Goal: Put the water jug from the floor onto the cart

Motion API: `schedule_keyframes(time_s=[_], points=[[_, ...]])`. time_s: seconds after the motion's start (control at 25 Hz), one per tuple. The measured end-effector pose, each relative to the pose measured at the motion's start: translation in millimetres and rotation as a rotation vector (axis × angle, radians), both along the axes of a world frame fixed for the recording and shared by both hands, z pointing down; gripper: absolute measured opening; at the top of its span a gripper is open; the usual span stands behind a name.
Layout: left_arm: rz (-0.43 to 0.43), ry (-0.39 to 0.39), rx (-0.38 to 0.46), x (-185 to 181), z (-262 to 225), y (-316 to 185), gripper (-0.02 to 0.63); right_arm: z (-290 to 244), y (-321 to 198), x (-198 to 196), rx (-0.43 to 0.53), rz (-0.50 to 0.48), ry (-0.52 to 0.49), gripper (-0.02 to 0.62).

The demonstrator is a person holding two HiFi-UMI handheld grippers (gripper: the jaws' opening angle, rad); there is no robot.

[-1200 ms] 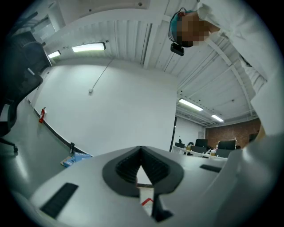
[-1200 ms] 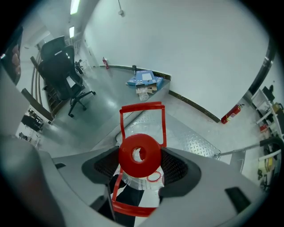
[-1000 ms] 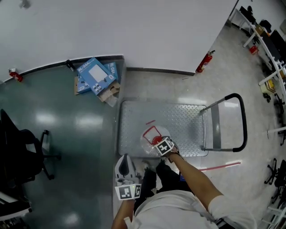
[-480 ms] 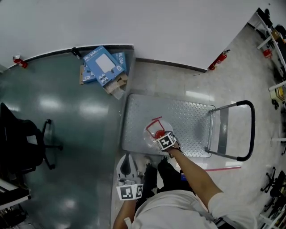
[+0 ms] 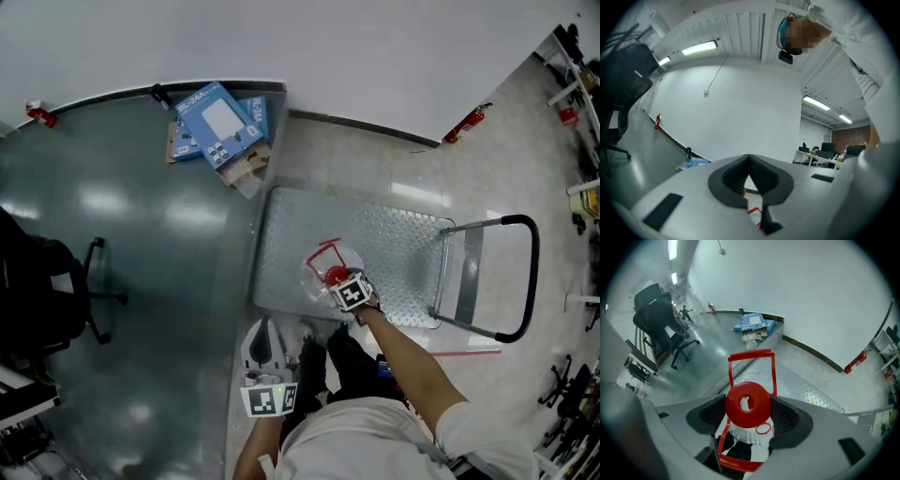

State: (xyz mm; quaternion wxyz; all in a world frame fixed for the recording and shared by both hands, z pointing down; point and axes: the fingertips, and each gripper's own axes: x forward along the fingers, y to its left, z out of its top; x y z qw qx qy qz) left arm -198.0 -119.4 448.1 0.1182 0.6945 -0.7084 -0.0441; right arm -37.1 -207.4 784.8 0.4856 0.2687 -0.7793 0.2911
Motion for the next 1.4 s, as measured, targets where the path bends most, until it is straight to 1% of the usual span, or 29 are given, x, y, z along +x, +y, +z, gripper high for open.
schedule_keyframes(time_s=[0.24, 0.36, 0.44, 0.52, 0.6, 0.64, 0.68, 0.72, 0.8, 0.92, 1.04, 1.08, 1.12, 1.16, 1.28, 1.4], points=[[-0.001, -0.008, 0.005, 2, -3, -3, 0.003, -1, 6, 3, 0.0, -0.011, 0.025, 0.295], [-0.001, -0.008, 0.009, 4, -3, -3, 0.003, -3, 11, 5, 0.002, -0.044, 0.041, 0.295], [0.002, -0.006, 0.015, 6, -5, -4, 0.003, -14, 11, 6, 0.02, -0.061, 0.037, 0.295], [0.007, -0.006, 0.023, 9, -9, -5, 0.003, -36, 10, 6, 0.046, -0.054, 0.007, 0.295], [0.015, -0.006, 0.038, 12, -15, -6, 0.003, -71, 5, 10, 0.115, -0.024, -0.041, 0.281], [0.022, -0.006, 0.047, 14, -20, -7, 0.003, -93, 0, 13, 0.17, -0.004, -0.068, 0.22], [0.029, -0.007, 0.058, 16, -25, -7, 0.004, -115, -4, 16, 0.229, 0.014, -0.099, 0.106], [0.038, -0.008, 0.07, 19, -30, -8, 0.003, -138, -6, 20, 0.282, 0.029, -0.133, 0.05], [0.054, -0.012, 0.094, 24, -42, -7, 0.003, -186, -7, 26, 0.381, 0.046, -0.205, 0.034], [0.077, -0.02, 0.134, 32, -65, -2, 0.003, -263, 0, 39, 0.573, 0.07, -0.316, 0.014], [0.108, -0.029, 0.169, 41, -85, 6, 0.004, -349, 17, 54, 0.778, 0.13, -0.492, 0.012], [0.117, -0.032, 0.177, 44, -89, 8, 0.003, -371, 24, 59, 0.831, 0.147, -0.538, 0.012], [0.124, -0.033, 0.182, 47, -92, 9, 0.003, -383, 30, 64, 0.864, 0.159, -0.561, 0.012], [0.128, -0.033, 0.185, 49, -93, 11, 0.003, -385, 36, 68, 0.873, 0.172, -0.566, 0.012], [0.132, -0.025, 0.189, 57, -92, 16, 0.003, -368, 53, 79, 0.844, 0.212, -0.559, 0.012], [0.153, -0.028, 0.2, 64, -94, 19, 0.003, -364, 69, 85, 0.84, 0.227, -0.569, 0.012]])
